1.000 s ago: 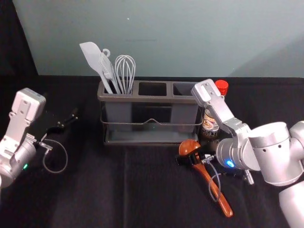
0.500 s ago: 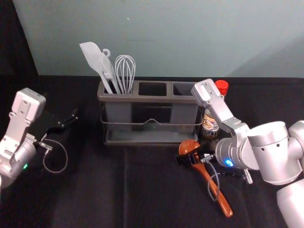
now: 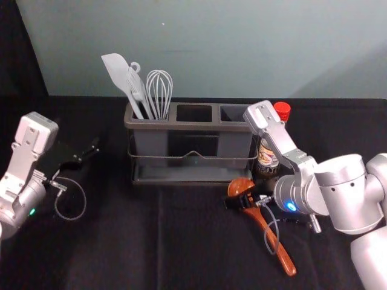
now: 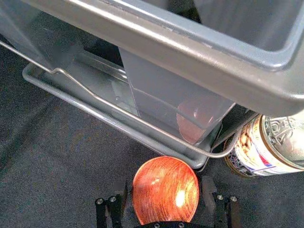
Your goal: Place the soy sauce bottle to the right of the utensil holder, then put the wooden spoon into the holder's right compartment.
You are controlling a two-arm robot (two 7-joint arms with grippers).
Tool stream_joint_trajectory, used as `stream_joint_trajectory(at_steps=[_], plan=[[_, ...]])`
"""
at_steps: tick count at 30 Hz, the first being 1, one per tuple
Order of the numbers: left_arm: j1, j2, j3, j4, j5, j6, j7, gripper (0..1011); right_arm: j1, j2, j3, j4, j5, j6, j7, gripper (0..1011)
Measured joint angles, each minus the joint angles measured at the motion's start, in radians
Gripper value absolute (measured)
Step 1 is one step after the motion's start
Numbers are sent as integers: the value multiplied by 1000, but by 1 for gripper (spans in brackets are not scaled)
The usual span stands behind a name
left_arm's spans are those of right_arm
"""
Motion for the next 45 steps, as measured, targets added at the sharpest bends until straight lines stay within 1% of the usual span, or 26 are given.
stream_joint_trajectory(at_steps=[15,17,21,23,24,29,34,35,38,41,44,45], plan=[[0,0,0,0,0,0,0,1000,5,-9,5,19,-34,-13,23,1003],[0,0,0,0,0,0,0,1000,5,-11,5,21,-37,-16,25,987],[0,0,0,0,0,0,0,1000,4,-15,8,23,-46,-17,27,915],[0,0,0,0,0,0,0,1000,3,-18,12,23,-51,-17,27,854],[0,0,0,0,0,0,0,1000,2,-21,14,23,-54,-17,28,840],[0,0,0,0,0,0,0,1000,-3,-24,23,17,-60,-12,33,839],[0,0,0,0,0,0,0,1000,-27,-20,41,-40,-60,4,54,839],[0,0,0,0,0,0,0,1000,-37,-16,44,-63,-59,11,65,840],[0,0,0,0,0,0,0,1000,-52,-8,49,-94,-56,22,81,840],[0,0,0,0,0,0,0,1000,-80,12,60,-149,-38,36,117,839],[0,0,0,0,0,0,0,1000,-99,26,68,-181,-21,43,140,839],[0,0,0,0,0,0,0,1000,-114,40,71,-205,-8,48,154,839]])
